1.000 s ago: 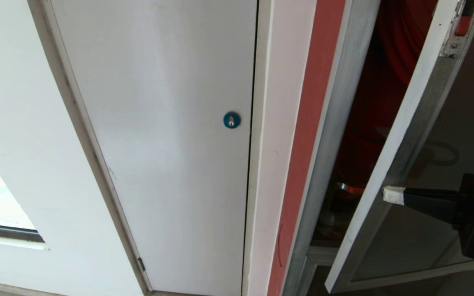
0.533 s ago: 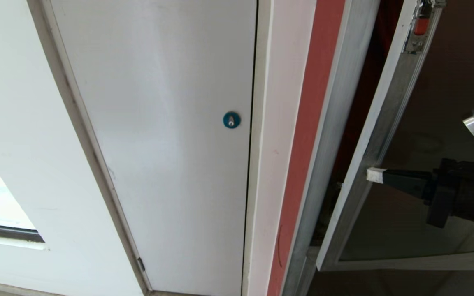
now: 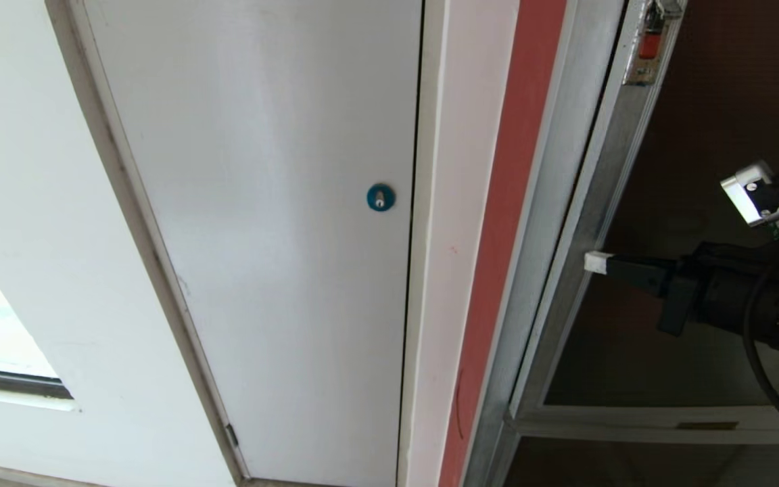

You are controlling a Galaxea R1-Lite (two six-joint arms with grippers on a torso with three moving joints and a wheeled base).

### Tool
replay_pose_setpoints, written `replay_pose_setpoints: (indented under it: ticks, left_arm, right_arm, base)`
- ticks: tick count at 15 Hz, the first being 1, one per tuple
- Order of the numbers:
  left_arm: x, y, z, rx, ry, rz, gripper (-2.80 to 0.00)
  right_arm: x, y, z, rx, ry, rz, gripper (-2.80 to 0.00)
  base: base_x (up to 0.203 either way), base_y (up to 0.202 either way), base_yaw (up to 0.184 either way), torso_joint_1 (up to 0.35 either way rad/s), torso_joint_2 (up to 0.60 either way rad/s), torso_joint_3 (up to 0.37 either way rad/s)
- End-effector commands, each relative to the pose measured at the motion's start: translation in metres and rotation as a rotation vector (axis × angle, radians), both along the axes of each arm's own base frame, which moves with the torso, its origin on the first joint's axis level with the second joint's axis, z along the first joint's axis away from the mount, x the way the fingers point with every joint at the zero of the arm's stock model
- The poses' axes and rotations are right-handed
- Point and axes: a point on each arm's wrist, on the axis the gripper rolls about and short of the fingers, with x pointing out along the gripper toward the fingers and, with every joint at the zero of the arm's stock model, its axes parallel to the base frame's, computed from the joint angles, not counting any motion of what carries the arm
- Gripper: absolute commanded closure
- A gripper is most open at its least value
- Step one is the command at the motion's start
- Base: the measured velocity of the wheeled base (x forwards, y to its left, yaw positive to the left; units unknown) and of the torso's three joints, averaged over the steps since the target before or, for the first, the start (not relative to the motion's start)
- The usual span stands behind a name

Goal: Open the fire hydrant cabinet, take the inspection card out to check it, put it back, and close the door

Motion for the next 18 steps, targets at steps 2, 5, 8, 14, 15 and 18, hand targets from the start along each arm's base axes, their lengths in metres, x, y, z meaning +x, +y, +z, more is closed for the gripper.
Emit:
replay_pose_setpoints:
  ticks: [2,5,8,14,15,18]
  left_arm:
    - [0.001,0.0,-0.002,0.0,0.007,0.001,0.0]
    - [0.001,0.0,-0.002,0.0,0.007,0.001,0.0]
    - [0.001,0.0,-0.002,0.0,0.007,0.001,0.0]
    - [0.001,0.0,-0.002,0.0,0.007,0.001,0.0]
    - [0.001,0.0,-0.002,0.0,0.007,0.001,0.0]
    - [0.001,0.0,-0.002,0.0,0.007,0.001,0.0]
  right_arm:
    - [0.02,0.002,-0.008,0.015,0.007,-0.029,0.0]
    - [0.031,0.003,-0.011,0.016,-0.014,-0.059,0.0]
    - [0.034,0.003,-0.012,0.015,-0.009,-0.071,0.0]
    - [0.026,0.003,-0.001,0.02,-0.055,-0.087,0.0]
    - [0.021,0.004,0.003,0.024,-0.067,-0.078,0.0]
    - [0.002,0.011,0.007,0.031,-0.089,-0.036,0.0]
  base:
    - [0.0,0.0,0.0,0.0,0.0,0.0]
    - [0.0,0.0,0.0,0.0,0.0,0.0]
    - [0.0,0.0,0.0,0.0,0.0,0.0]
    - [0.0,0.0,0.0,0.0,0.0,0.0]
    - [0.0,0.0,0.0,0.0,0.0,0.0]
    - [0.0,0.0,0.0,0.0,0.0,0.0]
